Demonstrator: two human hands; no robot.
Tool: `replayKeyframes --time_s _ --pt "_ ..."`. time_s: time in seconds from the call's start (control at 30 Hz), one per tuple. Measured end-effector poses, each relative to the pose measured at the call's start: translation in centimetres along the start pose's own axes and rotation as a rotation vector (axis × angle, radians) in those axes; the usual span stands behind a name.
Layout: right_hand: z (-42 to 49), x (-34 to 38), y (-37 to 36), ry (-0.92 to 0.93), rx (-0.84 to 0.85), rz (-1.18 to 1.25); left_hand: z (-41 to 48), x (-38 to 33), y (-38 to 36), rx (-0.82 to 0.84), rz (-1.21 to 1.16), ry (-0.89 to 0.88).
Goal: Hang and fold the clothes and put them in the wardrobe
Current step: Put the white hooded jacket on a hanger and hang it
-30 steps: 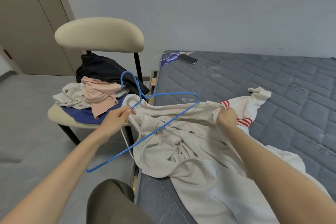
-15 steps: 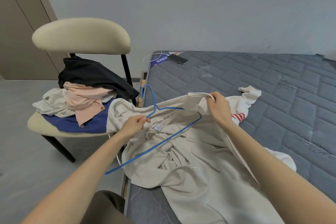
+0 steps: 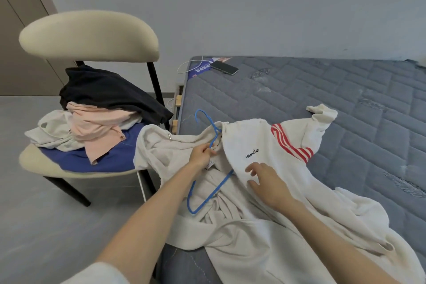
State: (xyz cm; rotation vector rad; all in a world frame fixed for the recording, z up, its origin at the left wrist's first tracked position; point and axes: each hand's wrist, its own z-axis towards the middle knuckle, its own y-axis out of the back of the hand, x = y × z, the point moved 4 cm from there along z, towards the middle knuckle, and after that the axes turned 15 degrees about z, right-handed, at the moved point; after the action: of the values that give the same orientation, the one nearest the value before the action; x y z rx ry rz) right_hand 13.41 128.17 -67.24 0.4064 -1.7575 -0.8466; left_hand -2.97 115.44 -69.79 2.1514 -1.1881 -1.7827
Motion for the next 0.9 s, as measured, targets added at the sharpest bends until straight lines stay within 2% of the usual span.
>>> replayKeyframes --time_s 0.07,0.1,0.2,0.3,0.37,0.43,0.47,0.57,0.63,0.67,0.77,0.83,0.9 --pt "-0.7 1.0 -1.0 0.072 -0.035 0.024 -0.4 0.2 0.0 0.044 0.004 -0.026" --pt "-0.9 1.6 -1.6 0.092 0.0 0.057 -0.7 0.4 0.1 0.061 0.004 -0.042" --pt "-1.7 3.0 -3.8 0.091 0.261 0.113 -1.9 1.5 1.0 0.07 -0.007 -0.108" --pt "-3.2 3.6 -6.4 0.119 0.534 -0.096 -3.5 3.5 2.7 0.055 0.026 -0.142" --pt "-3.9 3.6 -7.9 0.143 0.595 -0.321 -5.3 5.1 4.1 0.048 0.096 -0.185" --pt "-4.3 4.1 -8.8 0.182 0.587 -0.398 -7.3 6.8 5.2 0.117 0.275 -0.26" --pt "-4.6 4.5 -9.0 0.192 0.586 -0.375 -8.3 7.8 5.4 0.203 0.436 -0.306" --pt "-5.8 6.4 -9.7 0.214 0.643 -0.097 -11.3 11.6 5.4 0.479 1.026 -0.301" --pt "-6.7 7.9 -9.6 0.256 0.657 0.071 -12.8 13.2 5.6 0.533 1.239 -0.287" --pt "-6.9 8.6 -9.4 0.262 0.656 0.126 -13.2 13.6 5.7 0.496 1.278 -0.312" --pt "-7.0 10.1 -8.0 0.26 0.608 0.276 -13.7 12.6 7.4 0.251 1.162 -0.417" --pt "-6.6 10.9 -6.5 0.248 0.552 0.371 -13.5 10.8 9.5 0.121 0.87 -0.457" --pt "-5.9 11.4 -4.7 0.217 0.488 0.433 -13.2 8.9 11.6 0.131 0.571 -0.415"
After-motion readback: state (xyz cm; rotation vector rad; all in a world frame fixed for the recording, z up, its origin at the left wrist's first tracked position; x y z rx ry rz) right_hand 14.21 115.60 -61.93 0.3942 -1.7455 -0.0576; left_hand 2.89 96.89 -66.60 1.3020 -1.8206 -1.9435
